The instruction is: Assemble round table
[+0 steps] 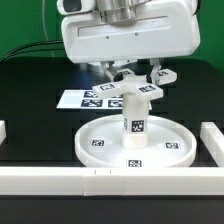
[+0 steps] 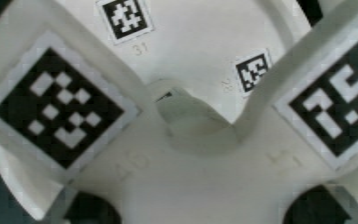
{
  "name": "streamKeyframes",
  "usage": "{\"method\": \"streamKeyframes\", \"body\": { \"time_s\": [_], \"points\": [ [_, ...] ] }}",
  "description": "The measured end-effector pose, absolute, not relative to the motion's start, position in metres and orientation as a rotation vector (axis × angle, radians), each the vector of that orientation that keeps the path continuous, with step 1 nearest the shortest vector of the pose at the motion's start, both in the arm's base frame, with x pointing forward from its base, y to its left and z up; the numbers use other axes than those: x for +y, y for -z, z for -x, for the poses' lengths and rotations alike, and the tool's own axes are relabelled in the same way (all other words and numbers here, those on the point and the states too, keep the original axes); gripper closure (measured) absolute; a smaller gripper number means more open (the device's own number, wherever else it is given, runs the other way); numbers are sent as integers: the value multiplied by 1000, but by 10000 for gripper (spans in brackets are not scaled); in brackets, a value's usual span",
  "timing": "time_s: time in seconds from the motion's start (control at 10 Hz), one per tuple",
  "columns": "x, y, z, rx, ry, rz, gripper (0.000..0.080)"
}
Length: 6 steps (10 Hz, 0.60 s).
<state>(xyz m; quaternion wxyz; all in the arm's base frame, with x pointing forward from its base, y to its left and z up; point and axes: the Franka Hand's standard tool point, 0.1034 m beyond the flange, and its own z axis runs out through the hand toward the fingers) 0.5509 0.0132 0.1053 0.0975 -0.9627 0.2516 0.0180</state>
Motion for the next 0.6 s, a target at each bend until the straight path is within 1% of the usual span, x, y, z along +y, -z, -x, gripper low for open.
{"method": "streamKeyframes", "body": {
  "time_s": [0.4, 0.5, 0.6],
  "points": [
    [16, -106, -552, 1017, -77, 2760, 354],
    [16, -105, -553, 1239, -85, 2651, 354],
    [17, -105, -554, 1352, -81, 2589, 354]
  ]
}}
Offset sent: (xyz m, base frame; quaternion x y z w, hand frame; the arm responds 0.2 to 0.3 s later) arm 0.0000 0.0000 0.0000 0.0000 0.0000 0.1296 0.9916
